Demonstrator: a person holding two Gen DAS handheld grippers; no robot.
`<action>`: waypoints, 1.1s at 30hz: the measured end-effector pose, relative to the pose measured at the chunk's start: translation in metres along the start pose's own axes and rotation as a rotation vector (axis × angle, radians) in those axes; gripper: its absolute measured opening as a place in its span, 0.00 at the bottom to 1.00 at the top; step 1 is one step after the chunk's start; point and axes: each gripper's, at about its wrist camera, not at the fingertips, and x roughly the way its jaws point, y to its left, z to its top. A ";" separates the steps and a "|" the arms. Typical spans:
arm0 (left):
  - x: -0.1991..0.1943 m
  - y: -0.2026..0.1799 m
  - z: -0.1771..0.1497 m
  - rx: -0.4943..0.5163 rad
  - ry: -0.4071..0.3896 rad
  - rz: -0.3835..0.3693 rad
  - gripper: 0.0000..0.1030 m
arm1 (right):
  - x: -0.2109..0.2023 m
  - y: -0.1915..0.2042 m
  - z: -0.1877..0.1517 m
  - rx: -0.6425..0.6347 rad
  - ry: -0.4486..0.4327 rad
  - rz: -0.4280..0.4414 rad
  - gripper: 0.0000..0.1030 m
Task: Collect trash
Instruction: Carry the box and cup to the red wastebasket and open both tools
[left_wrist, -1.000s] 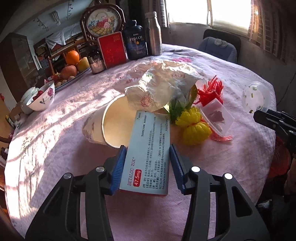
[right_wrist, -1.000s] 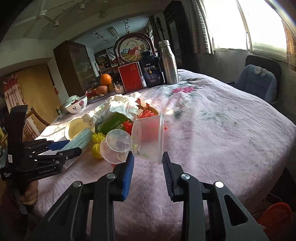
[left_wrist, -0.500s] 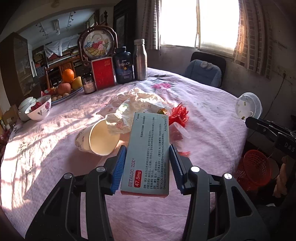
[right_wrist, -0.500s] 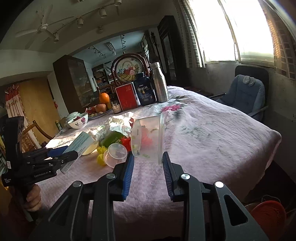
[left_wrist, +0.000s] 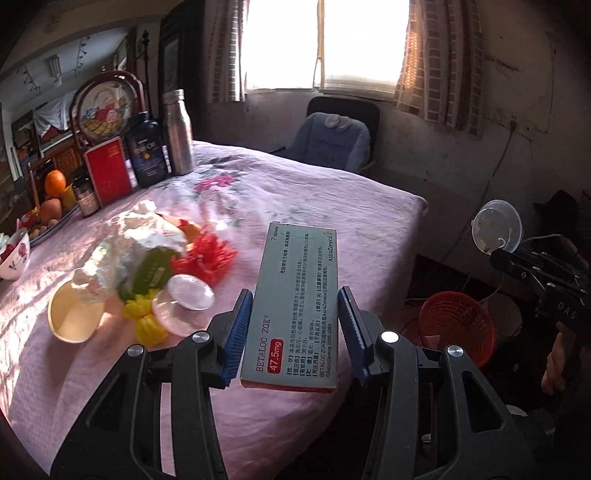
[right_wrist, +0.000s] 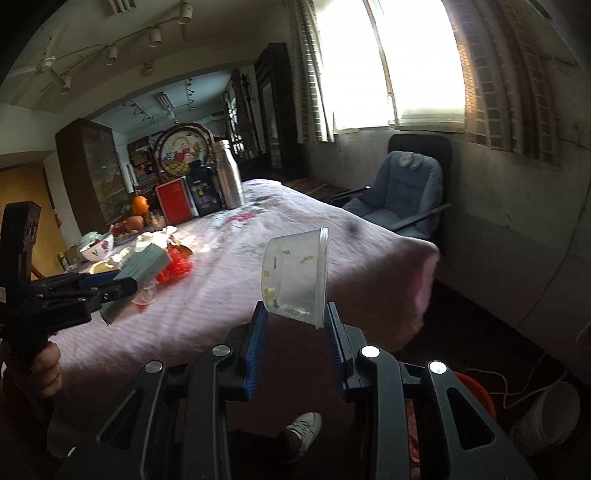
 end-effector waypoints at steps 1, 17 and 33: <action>0.006 -0.011 0.002 0.016 0.005 -0.017 0.46 | -0.001 -0.011 -0.006 0.008 0.011 -0.025 0.30; 0.102 -0.144 0.011 0.182 0.155 -0.193 0.46 | 0.024 -0.152 -0.064 0.231 0.116 -0.215 0.67; 0.170 -0.245 0.009 0.315 0.271 -0.339 0.51 | -0.007 -0.202 -0.061 0.408 -0.016 -0.215 0.80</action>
